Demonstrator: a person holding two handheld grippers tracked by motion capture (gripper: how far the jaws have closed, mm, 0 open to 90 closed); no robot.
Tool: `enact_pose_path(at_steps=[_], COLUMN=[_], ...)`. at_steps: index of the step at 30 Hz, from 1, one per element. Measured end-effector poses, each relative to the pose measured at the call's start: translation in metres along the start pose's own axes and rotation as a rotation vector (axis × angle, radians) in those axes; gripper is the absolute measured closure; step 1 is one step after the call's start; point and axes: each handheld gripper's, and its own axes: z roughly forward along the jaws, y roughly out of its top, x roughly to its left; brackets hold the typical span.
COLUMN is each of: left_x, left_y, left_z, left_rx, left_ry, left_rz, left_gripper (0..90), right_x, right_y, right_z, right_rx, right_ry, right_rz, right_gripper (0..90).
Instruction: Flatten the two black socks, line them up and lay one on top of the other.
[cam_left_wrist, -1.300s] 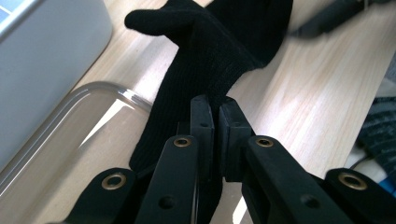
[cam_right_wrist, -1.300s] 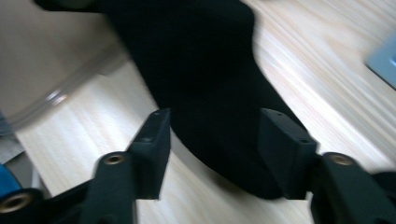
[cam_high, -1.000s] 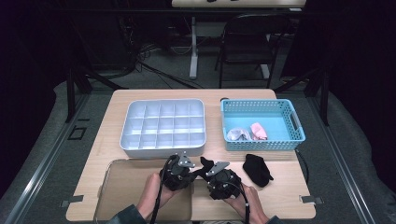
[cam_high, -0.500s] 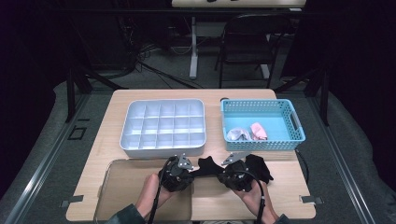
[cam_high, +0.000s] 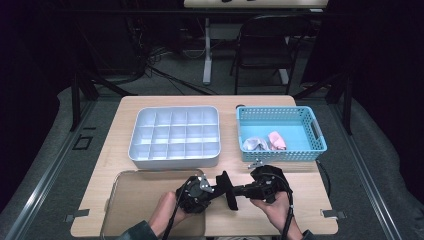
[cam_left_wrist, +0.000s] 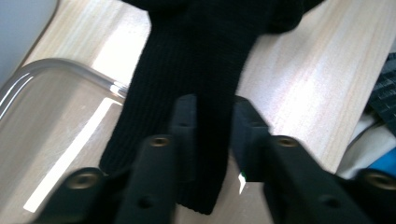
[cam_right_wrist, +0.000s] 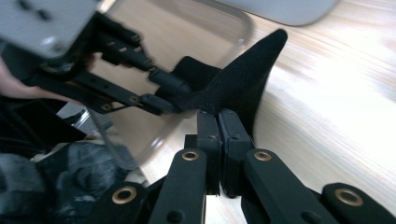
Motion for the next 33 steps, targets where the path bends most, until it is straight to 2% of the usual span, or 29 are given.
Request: enact_pose_path(at_steps=[1, 2, 3, 4, 5, 6, 8, 9, 10, 11, 12, 13, 14, 15, 18, 20, 22, 23, 26, 28, 30, 33], left_x=[0.000, 0.001, 0.001, 0.002, 0.002, 0.004, 0.005, 0.005, 0.006, 0.006, 0.007, 0.007, 0.009, 0.009, 0.010, 0.011, 0.011, 0.011, 0.011, 0.012, 0.012, 0.011], left_y=[0.000, 0.000, 0.000, 0.001, 0.001, 0.003, 0.005, 0.005, 0.007, 0.007, 0.008, 0.008, 0.010, 0.010, 0.012, 0.013, 0.014, 0.014, 0.015, 0.016, 0.017, 0.019], left_z=[0.000, -0.001, -0.001, -0.003, -0.003, -0.004, -0.004, -0.004, -0.003, -0.003, -0.002, -0.002, -0.001, -0.001, -0.001, 0.000, 0.001, 0.001, 0.001, 0.001, 0.001, 0.003], left_rx=[0.000, -0.009, -0.009, -0.020, -0.020, -0.028, -0.034, -0.034, -0.040, -0.040, -0.043, -0.043, -0.047, -0.047, -0.053, -0.054, -0.056, -0.055, -0.058, -0.054, -0.055, -0.062], left_ry=[0.000, -0.003, -0.003, -0.002, -0.002, -0.005, -0.003, -0.003, -0.012, -0.012, -0.010, -0.010, -0.008, -0.008, -0.004, -0.003, 0.002, 0.000, 0.003, 0.003, 0.002, 0.001], left_rz=[0.000, -0.001, -0.001, -0.007, -0.007, -0.018, -0.024, -0.024, -0.041, -0.041, -0.055, -0.055, -0.073, -0.073, -0.092, -0.103, -0.109, -0.109, -0.117, -0.113, -0.118, -0.124], left_gripper=[83.9, 85.3, 85.6, 85.6, 85.6, 85.6, 85.5, 85.5, 85.4, 85.3, 85.1, 84.7, 84.3, 84.2, 84.0, 83.9, 83.7, 83.4, 82.9, 82.4, 81.8, 81.2], right_x=[0.000, -0.008, -0.008, -0.014, -0.014, -0.019, -0.020, -0.020, -0.019, -0.019, -0.020, -0.020, -0.018, -0.018, -0.010, 0.001, 0.013, 0.018, 0.026, 0.031, 0.036, 0.039], right_y=[0.000, -0.001, -0.001, -0.002, -0.002, -0.002, -0.003, -0.003, -0.002, -0.002, -0.001, -0.001, 0.000, 0.000, 0.000, -0.001, -0.003, -0.004, -0.007, -0.009, -0.010, -0.011], right_z=[0.000, 0.003, 0.003, 0.006, 0.006, 0.012, 0.020, 0.020, 0.028, 0.028, 0.033, 0.033, 0.035, 0.035, 0.027, 0.022, 0.022, 0.026, 0.040, 0.049, 0.052, 0.063], right_rx=[0.000, 0.016, 0.016, 0.046, 0.046, 0.095, 0.119, 0.119, 0.150, 0.150, 0.195, 0.195, 0.190, 0.190, 0.155, 0.124, 0.112, 0.117, 0.165, 0.182, 0.173, 0.182], right_ry=[0.000, -0.029, -0.029, -0.104, -0.104, -0.175, -0.235, -0.235, -0.291, -0.291, -0.341, -0.341, -0.359, -0.359, -0.393, -0.389, -0.357, -0.325, -0.276, -0.264, -0.239, -0.239], right_rz=[0.000, 0.022, 0.022, 0.021, 0.021, 0.006, -0.008, -0.008, -0.034, -0.034, -0.072, -0.072, -0.066, -0.066, -0.084, -0.114, -0.151, -0.170, -0.203, -0.231, -0.244, -0.265], right_gripper=[89.1, 88.8, 88.8, 88.6, 88.6, 87.6, 85.4, 85.4, 82.9, 82.9, 77.6, 77.6, 67.4, 67.4, 56.1, 53.3, 51.2, 50.4, 49.3, 49.2, 49.0, 48.7])
